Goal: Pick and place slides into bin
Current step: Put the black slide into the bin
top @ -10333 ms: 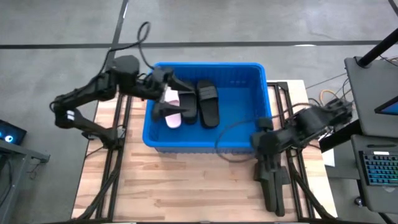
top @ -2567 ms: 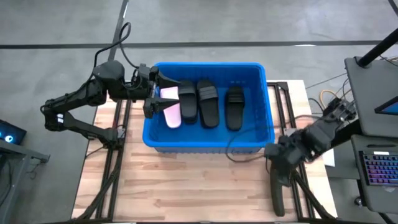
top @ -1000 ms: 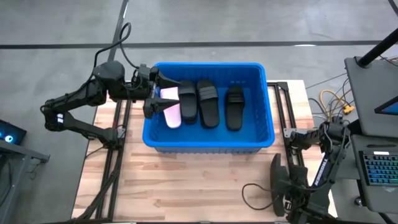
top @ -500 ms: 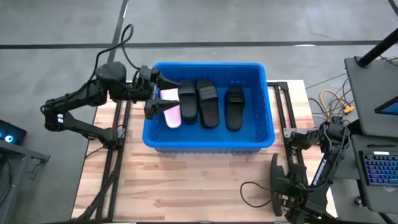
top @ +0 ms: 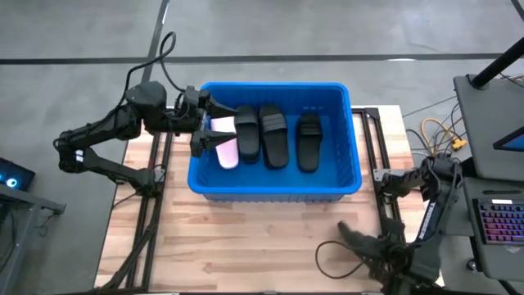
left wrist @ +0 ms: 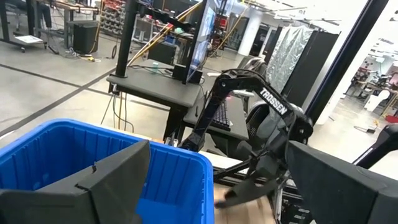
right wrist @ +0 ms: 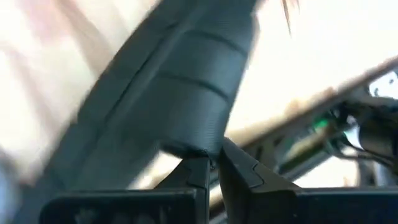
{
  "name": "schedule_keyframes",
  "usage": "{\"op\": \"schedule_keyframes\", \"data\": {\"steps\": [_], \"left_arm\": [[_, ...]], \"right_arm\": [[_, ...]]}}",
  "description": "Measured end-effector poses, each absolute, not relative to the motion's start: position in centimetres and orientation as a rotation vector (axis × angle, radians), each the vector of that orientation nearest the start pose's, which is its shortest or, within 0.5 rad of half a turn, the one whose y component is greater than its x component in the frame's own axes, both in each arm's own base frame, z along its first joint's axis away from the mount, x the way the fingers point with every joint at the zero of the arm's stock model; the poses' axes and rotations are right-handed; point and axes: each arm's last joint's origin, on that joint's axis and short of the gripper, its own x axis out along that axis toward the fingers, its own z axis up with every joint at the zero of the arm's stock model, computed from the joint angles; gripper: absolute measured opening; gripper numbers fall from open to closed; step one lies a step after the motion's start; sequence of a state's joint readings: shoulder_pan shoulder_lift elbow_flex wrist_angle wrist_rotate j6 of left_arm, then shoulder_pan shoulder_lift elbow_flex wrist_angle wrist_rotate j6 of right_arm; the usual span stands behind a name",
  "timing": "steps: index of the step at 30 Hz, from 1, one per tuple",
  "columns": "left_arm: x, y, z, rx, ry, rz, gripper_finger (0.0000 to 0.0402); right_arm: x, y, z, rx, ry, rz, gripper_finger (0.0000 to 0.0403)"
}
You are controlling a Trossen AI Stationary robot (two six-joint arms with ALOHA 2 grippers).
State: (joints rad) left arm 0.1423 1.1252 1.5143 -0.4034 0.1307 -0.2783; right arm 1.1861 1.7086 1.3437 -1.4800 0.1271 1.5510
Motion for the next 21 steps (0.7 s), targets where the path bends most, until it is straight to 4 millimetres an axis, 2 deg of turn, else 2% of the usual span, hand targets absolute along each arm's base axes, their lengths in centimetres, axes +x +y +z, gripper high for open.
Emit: {"op": "schedule_keyframes", "data": {"steps": [4,9,15,21], "left_arm": [[20.5,2.6,48.9,-0.283,0.012,0.014,0.0358],[20.5,2.6,48.9,-0.283,0.009,0.013,0.0358],[20.5,2.6,48.9,-0.283,0.008,0.014,0.0358],[20.4,2.5,49.0,-0.282,0.006,0.013,0.0358]], "right_arm": [[11.8,25.5,27.4,0.147,1.326,-0.441,0.0013],[13.5,23.6,32.3,0.268,1.102,-0.382,0.0012],[15.8,19.1,38.2,0.329,0.821,-0.373,0.0012],[18.5,14.1,42.5,0.294,0.726,-0.414,0.0012]]}}
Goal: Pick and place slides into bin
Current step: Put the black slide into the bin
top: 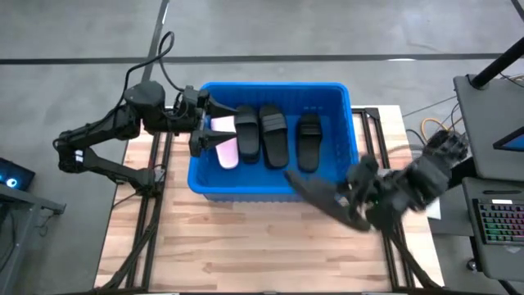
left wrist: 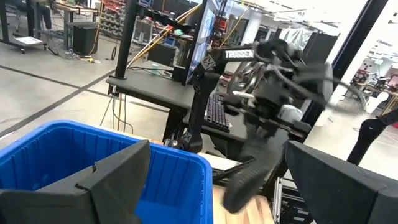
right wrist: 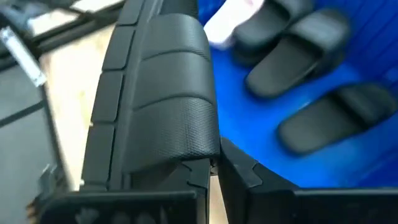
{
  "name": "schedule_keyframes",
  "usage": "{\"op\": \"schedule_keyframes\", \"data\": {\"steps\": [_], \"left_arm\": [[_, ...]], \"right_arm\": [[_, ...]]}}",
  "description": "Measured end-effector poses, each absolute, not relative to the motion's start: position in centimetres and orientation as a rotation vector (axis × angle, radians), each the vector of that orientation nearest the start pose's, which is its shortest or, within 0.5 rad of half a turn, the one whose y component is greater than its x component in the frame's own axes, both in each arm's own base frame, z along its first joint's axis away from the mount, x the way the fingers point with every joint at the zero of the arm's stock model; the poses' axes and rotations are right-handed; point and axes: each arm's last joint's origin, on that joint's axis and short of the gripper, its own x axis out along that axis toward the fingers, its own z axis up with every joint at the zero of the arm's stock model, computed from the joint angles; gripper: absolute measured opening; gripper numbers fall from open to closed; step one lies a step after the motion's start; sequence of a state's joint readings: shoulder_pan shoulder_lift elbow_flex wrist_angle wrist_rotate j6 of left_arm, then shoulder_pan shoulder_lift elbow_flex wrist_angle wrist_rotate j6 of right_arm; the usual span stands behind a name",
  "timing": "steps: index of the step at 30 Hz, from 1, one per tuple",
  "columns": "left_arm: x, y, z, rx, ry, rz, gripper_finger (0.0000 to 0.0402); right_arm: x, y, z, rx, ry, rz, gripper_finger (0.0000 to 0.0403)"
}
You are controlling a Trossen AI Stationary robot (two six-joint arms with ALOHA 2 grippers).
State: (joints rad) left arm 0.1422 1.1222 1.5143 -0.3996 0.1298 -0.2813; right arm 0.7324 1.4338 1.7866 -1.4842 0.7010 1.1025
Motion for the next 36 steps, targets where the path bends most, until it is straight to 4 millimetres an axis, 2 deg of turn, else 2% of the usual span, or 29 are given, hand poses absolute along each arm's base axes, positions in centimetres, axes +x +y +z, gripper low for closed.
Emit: {"op": "schedule_keyframes", "data": {"steps": [4,8,12,15,22,27,31,36], "left_arm": [[20.0,2.5,49.2,-0.281,-0.005,0.012,0.0358],[19.2,2.4,49.5,-0.28,-0.024,0.009,0.0358],[18.2,2.2,50.0,-0.277,-0.05,0.009,0.0358],[17.5,2.1,50.3,-0.275,-0.068,0.011,0.0358],[16.2,2.0,50.7,-0.274,-0.101,0.032,0.0358],[15.9,2.0,50.8,-0.274,-0.109,0.033,0.0358],[15.7,2.0,50.9,-0.286,-0.111,0.031,0.0358],[15.6,2.0,50.9,-0.297,-0.114,0.03,0.0358]], "right_arm": [[20.1,10.7,44.7,0.234,0.687,-0.472,0.0012],[21.7,7.2,46.0,0.186,0.671,-0.569,0.0012],[23.3,3.7,46.4,0.151,0.687,-0.689,0.0012],[24.7,1.2,45.9,0.12,0.733,-0.771,0.0012],[27.5,-5.0,43.1,0.126,0.913,-1.008,0.0012],[29.4,-8.9,40.5,0.126,1.031,-1.093,0.0012],[31.1,-10.5,37.8,0.083,1.161,-1.083,0.0012],[32.5,-11.1,34.9,-0.012,1.289,-1.075,0.0012]]}}
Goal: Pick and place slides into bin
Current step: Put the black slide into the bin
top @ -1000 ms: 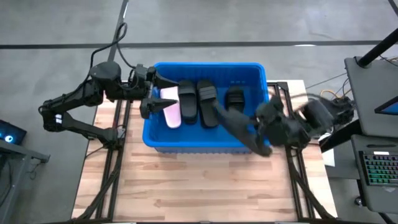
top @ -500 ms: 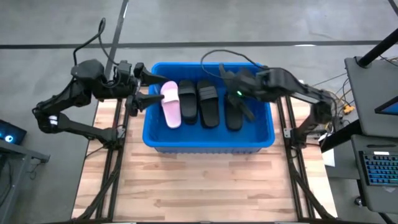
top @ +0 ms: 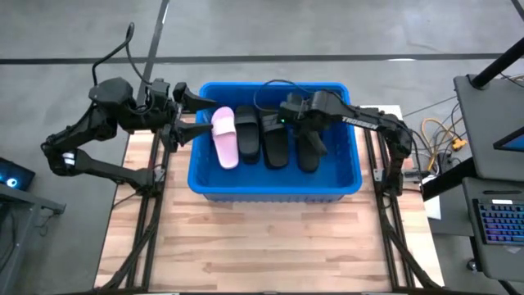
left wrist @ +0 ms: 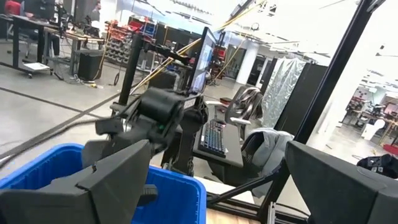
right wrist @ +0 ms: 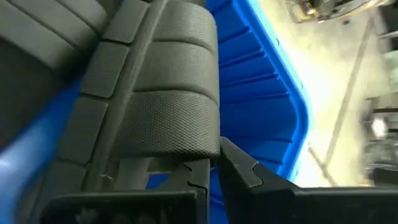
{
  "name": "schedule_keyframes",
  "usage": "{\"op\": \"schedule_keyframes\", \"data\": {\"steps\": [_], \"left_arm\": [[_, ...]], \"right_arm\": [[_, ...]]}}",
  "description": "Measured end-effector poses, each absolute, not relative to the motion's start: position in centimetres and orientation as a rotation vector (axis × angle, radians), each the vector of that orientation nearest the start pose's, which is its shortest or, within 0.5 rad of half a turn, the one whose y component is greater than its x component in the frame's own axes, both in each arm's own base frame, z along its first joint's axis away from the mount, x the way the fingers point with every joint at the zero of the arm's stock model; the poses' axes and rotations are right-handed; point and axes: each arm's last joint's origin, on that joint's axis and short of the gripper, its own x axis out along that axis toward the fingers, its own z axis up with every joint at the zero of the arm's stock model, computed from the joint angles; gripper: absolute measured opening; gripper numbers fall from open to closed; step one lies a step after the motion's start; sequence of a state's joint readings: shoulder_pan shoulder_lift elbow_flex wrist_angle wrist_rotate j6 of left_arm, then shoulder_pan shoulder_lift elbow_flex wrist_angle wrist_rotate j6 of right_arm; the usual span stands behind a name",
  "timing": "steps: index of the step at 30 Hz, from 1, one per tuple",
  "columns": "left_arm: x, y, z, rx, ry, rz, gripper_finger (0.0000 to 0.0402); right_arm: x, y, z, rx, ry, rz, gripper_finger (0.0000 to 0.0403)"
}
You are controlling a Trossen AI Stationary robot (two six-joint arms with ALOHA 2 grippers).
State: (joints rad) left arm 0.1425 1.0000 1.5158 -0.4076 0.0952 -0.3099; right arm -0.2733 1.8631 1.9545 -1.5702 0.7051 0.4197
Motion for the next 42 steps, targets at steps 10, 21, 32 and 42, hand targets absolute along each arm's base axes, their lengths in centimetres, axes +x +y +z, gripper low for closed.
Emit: {"op": "schedule_keyframes", "data": {"steps": [10,21,32,42], "left_arm": [[15.6,2.0,50.9,-0.295,-0.114,0.03,0.0358],[15.8,2.0,50.8,-0.291,-0.109,0.03,0.0358],[16.3,2.1,50.6,-0.292,-0.094,0.032,0.0358],[16.4,2.1,50.6,-0.292,-0.091,0.032,0.0358]], "right_arm": [[30.2,-11.6,31.0,-0.124,1.484,-1.094,0.0012],[30.4,-13.7,27.8,-0.111,1.565,-1.102,0.0012],[32.9,-15.1,24.0,-0.021,1.616,-1.044,0.0014],[35.2,-15.8,25.6,0.121,1.53,-0.982,0.0092]]}}
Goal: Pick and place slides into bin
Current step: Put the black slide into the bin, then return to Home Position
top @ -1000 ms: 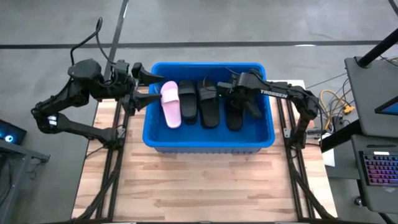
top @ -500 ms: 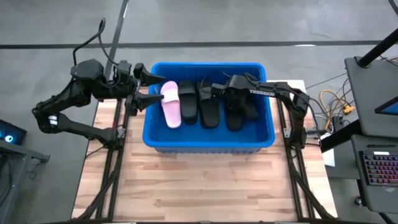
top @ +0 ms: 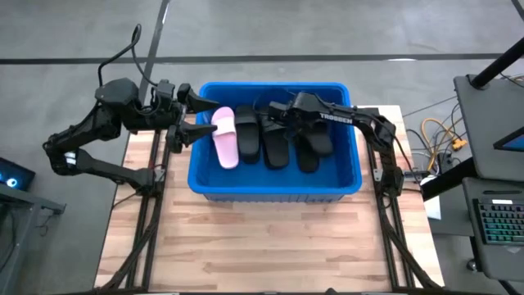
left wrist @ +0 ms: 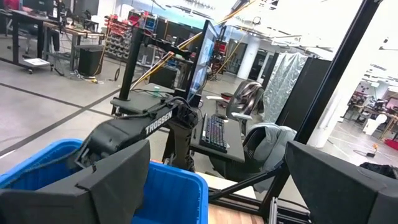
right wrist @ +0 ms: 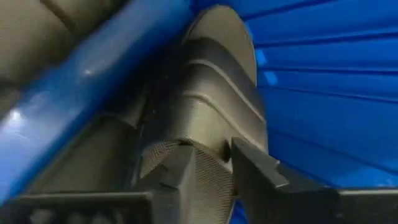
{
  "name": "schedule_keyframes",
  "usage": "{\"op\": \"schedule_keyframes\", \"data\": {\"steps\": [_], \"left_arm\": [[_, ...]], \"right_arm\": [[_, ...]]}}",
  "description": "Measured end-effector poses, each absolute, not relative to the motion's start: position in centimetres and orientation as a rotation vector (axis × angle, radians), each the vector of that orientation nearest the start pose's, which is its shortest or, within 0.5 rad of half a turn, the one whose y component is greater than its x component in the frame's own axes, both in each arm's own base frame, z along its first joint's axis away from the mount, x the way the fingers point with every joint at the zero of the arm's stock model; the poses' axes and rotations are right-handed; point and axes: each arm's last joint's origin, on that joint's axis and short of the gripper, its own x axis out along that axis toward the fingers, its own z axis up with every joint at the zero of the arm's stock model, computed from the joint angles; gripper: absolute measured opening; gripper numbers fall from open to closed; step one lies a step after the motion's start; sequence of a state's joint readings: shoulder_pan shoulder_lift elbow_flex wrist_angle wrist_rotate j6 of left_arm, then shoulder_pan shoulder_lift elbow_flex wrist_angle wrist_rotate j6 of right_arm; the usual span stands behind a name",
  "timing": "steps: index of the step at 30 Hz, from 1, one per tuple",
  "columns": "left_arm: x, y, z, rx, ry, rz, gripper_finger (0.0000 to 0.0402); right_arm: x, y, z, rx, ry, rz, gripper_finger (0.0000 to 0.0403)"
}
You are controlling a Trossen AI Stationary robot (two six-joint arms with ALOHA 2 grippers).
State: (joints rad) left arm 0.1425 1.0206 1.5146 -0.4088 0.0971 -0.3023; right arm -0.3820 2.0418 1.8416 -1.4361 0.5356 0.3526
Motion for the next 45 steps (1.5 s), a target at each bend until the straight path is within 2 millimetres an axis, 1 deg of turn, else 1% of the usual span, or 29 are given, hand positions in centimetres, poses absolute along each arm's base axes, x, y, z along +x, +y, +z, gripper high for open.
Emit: {"op": "schedule_keyframes", "data": {"steps": [2,6,10,14,15,17,18,20,23,26,29,31,33,37,40,43,45], "left_arm": [[16.4,2.1,50.6,-0.292,-0.091,0.032,0.0358],[16.4,2.1,50.6,-0.292,-0.09,0.032,0.0358],[16.4,2.1,50.6,-0.292,-0.09,0.032,0.0358],[16.4,2.1,50.6,-0.292,-0.09,0.032,0.0358],[16.4,2.1,50.6,-0.292,-0.09,0.032,0.0358],[16.4,2.1,50.6,-0.286,-0.09,0.034,0.0358],[16.4,2.1,50.6,-0.27,-0.092,0.046,0.0358],[16.3,2.2,50.6,-0.241,-0.098,0.095,0.0358],[16.3,2.3,50.6,-0.222,-0.101,0.115,0.0358],[16.2,2.3,50.6,-0.209,-0.102,0.119,0.0358],[16.3,2.3,50.5,-0.192,-0.099,0.138,0.0358],[16.4,2.4,50.4,-0.191,-0.095,0.143,0.0358],[16.6,2.4,50.1,-0.188,-0.085,0.145,0.0358],[17.0,2.5,49.4,-0.19,-0.067,0.165,0.0358],[17.2,2.6,49.0,-0.191,-0.056,0.178,0.0358],[17.3,2.7,48.9,-0.191,-0.055,0.201,0.0358],[17.2,2.7,48.9,-0.191,-0.057,0.208,0.0358]], "right_arm": [[35.4,-15.7,26.6,0.155,1.5,-0.979,0.0117],[35.5,-16.1,28.7,0.276,1.448,-0.933,0.0164],[35.2,-16.5,30.0,0.352,1.432,-0.893,0.02],[35.4,-16.5,31.5,0.443,1.385,-0.714,0.0219],[35.6,-16.3,32.1,0.447,1.355,-0.663,0.0221],[36.0,-15.5,33.9,0.423,1.238,-0.567,0.0219],[36.1,-14.7,35.2,0.407,1.162,-0.527,0.0217],[36.2,-12.4,38.0,0.387,0.995,-0.465,0.021],[36.0,-7.5,41.6,0.291,0.755,-0.31,0.0194],[35.2,-2.2,44.0,0.161,0.549,-0.167,0.0174],[33.3,2.4,45.3,0.101,0.386,-0.103,0.0149],[31.4,4.5,45.5,0.078,0.324,-0.123,0.013],[29.2,6.1,45.1,0.06,0.3,-0.139,0.011],[25.4,8.3,43.0,0.079,0.271,-0.122,0.0069],[23.0,8.8,40.7,0.105,0.267,-0.079,0.0042],[21.0,8.3,38.1,0.147,0.286,-0.05,0.0018],[20.2,7.6,36.1,0.155,0.303,-0.032,0.0011]]}}
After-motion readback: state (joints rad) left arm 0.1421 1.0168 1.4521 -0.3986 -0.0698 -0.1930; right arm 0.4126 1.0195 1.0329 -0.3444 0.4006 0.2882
